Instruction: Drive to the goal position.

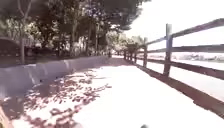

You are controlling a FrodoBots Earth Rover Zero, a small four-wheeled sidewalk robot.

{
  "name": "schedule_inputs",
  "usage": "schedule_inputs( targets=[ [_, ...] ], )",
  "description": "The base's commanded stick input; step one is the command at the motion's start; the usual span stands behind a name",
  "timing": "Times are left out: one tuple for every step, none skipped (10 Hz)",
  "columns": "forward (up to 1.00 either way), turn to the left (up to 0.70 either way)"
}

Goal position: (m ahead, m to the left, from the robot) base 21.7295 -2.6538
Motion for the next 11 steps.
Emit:
schedule_inputs(
  targets=[
    [1.0,0.0],
    [1.0,0.0],
    [1.0,0.0],
    [1.0,0.0],
    [1.0,-0.16],
    [1.0,-0.4],
    [1.0,-0.4],
    [1.0,-0.4],
    [1.0,-0.2],
    [1.0,0.0],
    [1.0,0.0]
  ],
)
